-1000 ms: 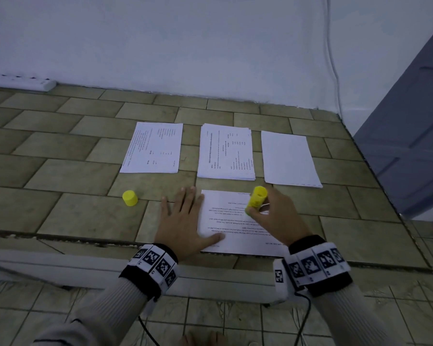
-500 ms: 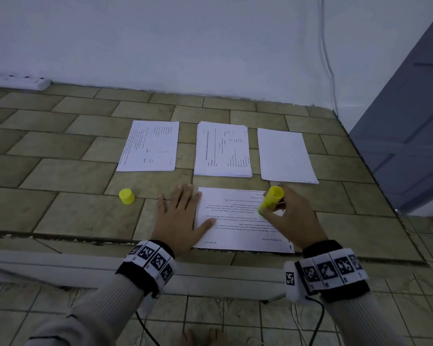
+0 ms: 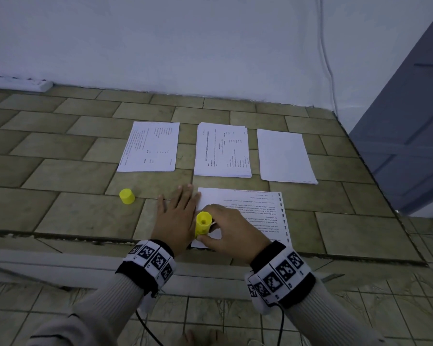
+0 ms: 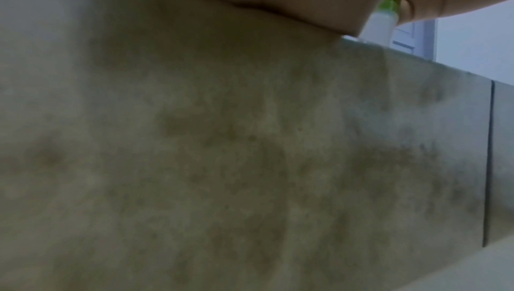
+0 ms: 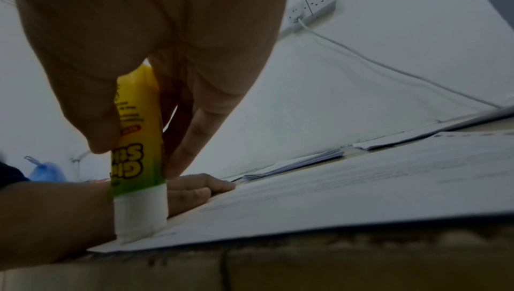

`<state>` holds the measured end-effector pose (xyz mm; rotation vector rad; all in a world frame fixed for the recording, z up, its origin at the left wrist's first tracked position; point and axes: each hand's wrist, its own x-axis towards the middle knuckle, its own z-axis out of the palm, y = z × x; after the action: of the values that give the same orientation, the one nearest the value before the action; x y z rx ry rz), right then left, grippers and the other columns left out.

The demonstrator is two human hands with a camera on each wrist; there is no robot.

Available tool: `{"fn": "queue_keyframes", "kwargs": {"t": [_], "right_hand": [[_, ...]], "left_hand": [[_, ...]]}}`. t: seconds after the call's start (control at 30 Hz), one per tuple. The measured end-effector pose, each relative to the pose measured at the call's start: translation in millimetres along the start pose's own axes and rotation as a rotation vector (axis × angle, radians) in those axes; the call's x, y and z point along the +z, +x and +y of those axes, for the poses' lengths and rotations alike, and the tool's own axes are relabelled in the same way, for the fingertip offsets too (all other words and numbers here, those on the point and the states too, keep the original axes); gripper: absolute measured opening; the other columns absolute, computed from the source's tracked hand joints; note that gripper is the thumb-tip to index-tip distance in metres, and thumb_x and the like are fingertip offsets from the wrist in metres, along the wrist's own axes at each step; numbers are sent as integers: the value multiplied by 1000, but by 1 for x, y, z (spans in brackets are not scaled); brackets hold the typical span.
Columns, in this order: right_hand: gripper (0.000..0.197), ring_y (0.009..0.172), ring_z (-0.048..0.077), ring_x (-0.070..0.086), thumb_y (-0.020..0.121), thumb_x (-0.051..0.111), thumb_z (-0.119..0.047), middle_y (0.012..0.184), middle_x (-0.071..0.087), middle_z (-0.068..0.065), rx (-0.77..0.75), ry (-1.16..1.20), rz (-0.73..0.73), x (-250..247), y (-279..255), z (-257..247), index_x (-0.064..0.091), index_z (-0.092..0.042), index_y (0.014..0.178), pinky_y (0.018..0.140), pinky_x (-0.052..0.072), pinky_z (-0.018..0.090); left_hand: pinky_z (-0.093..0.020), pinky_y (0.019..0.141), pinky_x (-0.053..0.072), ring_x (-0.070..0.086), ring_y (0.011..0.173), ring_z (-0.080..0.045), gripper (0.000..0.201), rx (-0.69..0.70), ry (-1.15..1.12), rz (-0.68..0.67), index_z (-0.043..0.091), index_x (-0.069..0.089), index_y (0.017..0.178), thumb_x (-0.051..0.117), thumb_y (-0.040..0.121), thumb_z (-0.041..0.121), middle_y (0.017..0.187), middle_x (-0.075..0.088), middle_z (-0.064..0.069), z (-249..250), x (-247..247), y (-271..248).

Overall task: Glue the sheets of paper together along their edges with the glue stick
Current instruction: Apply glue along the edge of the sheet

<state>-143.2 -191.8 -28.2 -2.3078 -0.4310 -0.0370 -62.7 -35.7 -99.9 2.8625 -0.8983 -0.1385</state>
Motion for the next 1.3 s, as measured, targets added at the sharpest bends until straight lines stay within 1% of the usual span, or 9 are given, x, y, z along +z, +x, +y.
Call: {"fn": "queue_keyframes", "kwargs": {"t": [0.13, 0.23, 0.5, 0.6, 0.7, 0.87, 1.03, 1.17, 1.3], "right_hand": [[21, 83, 17, 59, 82, 70, -18, 94, 63, 5, 16, 25, -3, -7, -6, 3, 60, -8, 98, 75, 51, 37], [22, 84, 15, 61, 80, 71, -19, 95, 64, 3, 64, 41, 9, -18, -18, 13, 61, -9, 98, 76, 52, 38], [12, 79, 9, 63, 74, 69, -24, 90, 65, -10, 126, 50, 118, -64, -66, 44, 65, -19, 84, 70, 54, 23], [11, 77, 12, 64, 70, 68, -30, 85, 66, -9, 188, 48, 158, -77, -77, 53, 63, -26, 79, 69, 54, 27], [18, 74, 12, 63, 66, 62, -35, 80, 66, -6, 244, 24, 185, -87, -86, 59, 62, -21, 76, 68, 54, 33], [16, 73, 12, 63, 61, 62, -38, 78, 66, -6, 316, -2, 233, -94, -96, 66, 60, -27, 73, 67, 54, 42], [21, 72, 10, 64, 71, 77, -8, 81, 68, -5, 295, 67, 285, -86, -81, 60, 64, -22, 81, 69, 55, 39], [14, 79, 12, 67, 76, 76, -9, 89, 69, -6, 165, 141, 245, -62, -51, 44, 65, -12, 83, 72, 57, 34], [19, 83, 9, 66, 77, 77, -13, 91, 68, -4, 175, 223, 173, -39, -18, 26, 64, -9, 91, 75, 57, 27]], "left_hand": [[-62, 114, 2, 3, 150, -28, 81, -5, -18, 10, 17, 21, 155, -3, 91, 61, 163, 9, -7, 3, -5, -1], [-57, 116, -3, -6, 151, -22, 88, -51, -16, -16, 22, 12, 156, -17, 80, 56, 164, 0, -1, 7, -8, 0], [-56, 117, -5, -11, 150, -18, 86, -79, 12, -47, 25, 7, 156, -19, 79, 53, 164, -6, 2, 9, -8, 0], [-56, 118, -5, -12, 150, -18, 86, -75, -2, -44, 25, 7, 156, -19, 80, 53, 164, -6, 2, 8, -7, 0], [-56, 118, -5, -13, 150, -18, 88, -81, -6, -47, 25, 6, 156, -20, 78, 56, 164, -7, 3, 9, -8, -1], [-57, 116, -10, -15, 149, -20, 112, -72, -3, -57, 23, 1, 156, -23, 66, 85, 163, -11, 1, 12, -10, -2], [-58, 116, -11, -18, 148, -22, 132, -65, 36, -92, 20, -6, 156, -14, 50, 99, 162, -17, -2, 13, -13, -3], [-58, 115, -12, -19, 148, -23, 137, -60, 33, -92, 16, -13, 154, -13, 46, 101, 161, -20, -4, 12, -13, -4], [-58, 116, -10, -15, 149, -22, 140, -56, 11, -60, 16, -10, 155, -9, 46, 103, 162, -16, -5, 13, -12, -4]]}}
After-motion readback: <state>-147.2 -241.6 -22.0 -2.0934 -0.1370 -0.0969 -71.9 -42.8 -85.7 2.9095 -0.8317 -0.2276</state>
